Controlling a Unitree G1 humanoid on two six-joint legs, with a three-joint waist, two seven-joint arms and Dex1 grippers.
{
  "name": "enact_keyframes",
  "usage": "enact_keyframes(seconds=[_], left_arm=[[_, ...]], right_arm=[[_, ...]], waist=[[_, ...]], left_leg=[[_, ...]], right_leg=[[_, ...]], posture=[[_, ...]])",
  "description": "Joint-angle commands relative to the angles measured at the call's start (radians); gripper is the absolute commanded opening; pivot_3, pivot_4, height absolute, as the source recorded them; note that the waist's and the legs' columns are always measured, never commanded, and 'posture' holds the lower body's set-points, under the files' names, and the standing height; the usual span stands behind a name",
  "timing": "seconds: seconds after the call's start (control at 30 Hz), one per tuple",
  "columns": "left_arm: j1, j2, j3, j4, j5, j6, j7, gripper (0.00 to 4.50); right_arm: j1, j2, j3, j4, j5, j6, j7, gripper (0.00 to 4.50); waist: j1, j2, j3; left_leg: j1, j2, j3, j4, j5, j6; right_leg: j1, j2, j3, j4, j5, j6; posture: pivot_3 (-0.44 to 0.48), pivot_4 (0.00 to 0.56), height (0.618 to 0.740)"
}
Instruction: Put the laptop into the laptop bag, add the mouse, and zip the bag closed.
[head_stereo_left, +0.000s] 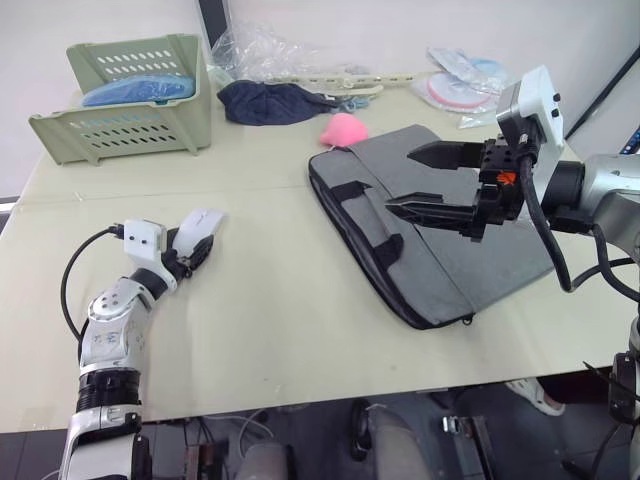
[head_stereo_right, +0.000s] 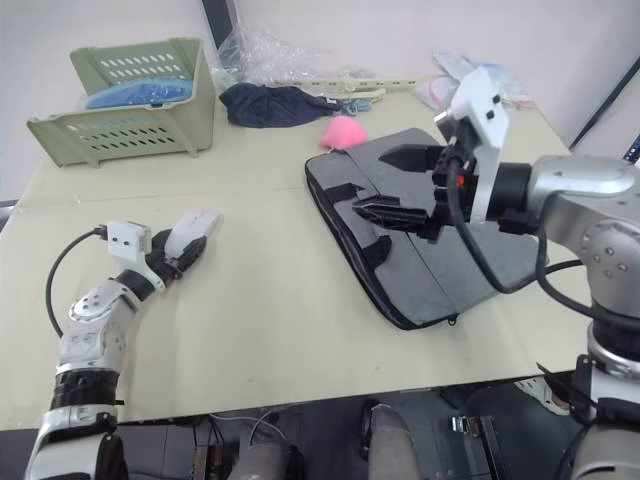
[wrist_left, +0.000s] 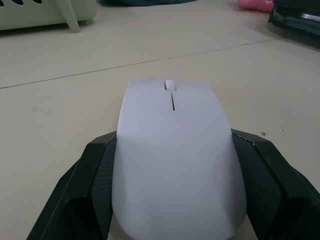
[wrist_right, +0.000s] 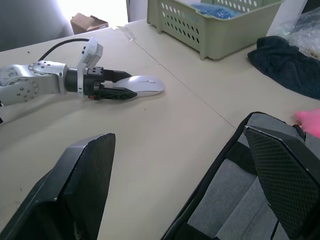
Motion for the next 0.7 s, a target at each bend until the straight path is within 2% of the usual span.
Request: enact_keyframes(seconds=[0.03,0.13,0.27,0.33,0.5,0.6,0.7], left_arm=[[0.068,0.043,-0.003,-0.197,-0.041,0.090,-0.040,2.81],[0.103,0.093,0.026,-0.347,-0.098,0.184,-0.069,2.81],[0.111,0.169,0.072,-0.464,-0.171,0.278,-0.105,2.81],[0.100,0.193,0.094,-0.500,-0.211,0.317,-0.116,2.81],[0.056,0.228,0.110,-0.574,-0.346,0.470,-0.136,2.81],[0.033,0.240,0.109,-0.590,-0.389,0.519,-0.144,2.81],[0.030,0.272,0.102,-0.617,-0.442,0.570,-0.182,2.81]], right_arm=[[0.020,0.007,-0.008,-0.074,-0.010,0.014,-0.073,4.50],[0.046,0.038,0.007,-0.109,-0.047,0.025,-0.160,4.50],[0.073,0.105,0.023,-0.121,-0.124,0.028,-0.300,4.50],[0.069,0.177,0.006,-0.130,-0.122,0.047,-0.379,4.50],[0.091,0.290,0.073,-0.169,-0.200,0.064,-0.520,4.50],[0.112,0.314,0.142,-0.184,-0.272,0.039,-0.556,4.50],[0.158,0.388,0.213,-0.211,-0.309,0.022,-0.594,4.50]], waist=[[-0.002,0.000,0.000],[-0.004,0.000,0.000],[-0.003,0.000,0.000],[-0.004,0.000,0.000],[-0.005,-0.001,0.000],[-0.006,-0.001,0.000],[-0.010,-0.001,0.000]], left_leg=[[0.000,0.000,0.000,0.000,0.000,0.000],[-0.001,0.001,0.000,0.000,0.000,0.000],[-0.001,0.000,0.000,0.000,0.000,0.000],[-0.001,0.000,0.000,0.000,0.000,0.000],[-0.001,0.000,0.000,0.000,0.000,0.000],[-0.001,0.000,0.000,0.000,0.000,0.000],[-0.001,0.000,0.000,-0.001,0.000,0.000]], right_leg=[[0.000,0.000,0.000,0.000,0.000,0.000],[-0.001,0.000,0.000,0.000,0.000,0.000],[-0.001,-0.001,0.001,0.000,0.000,-0.001],[-0.001,0.000,0.001,0.000,0.000,-0.001],[-0.001,0.000,0.001,0.000,0.000,-0.001],[-0.001,0.001,0.001,0.000,0.000,-0.001],[-0.001,0.001,0.001,0.000,0.000,-0.001]], posture=[[0.000,0.150,0.740],[0.000,0.150,0.740],[0.000,0.150,0.740],[0.000,0.150,0.740],[0.000,0.150,0.740],[0.000,0.150,0.740],[0.000,0.150,0.740]])
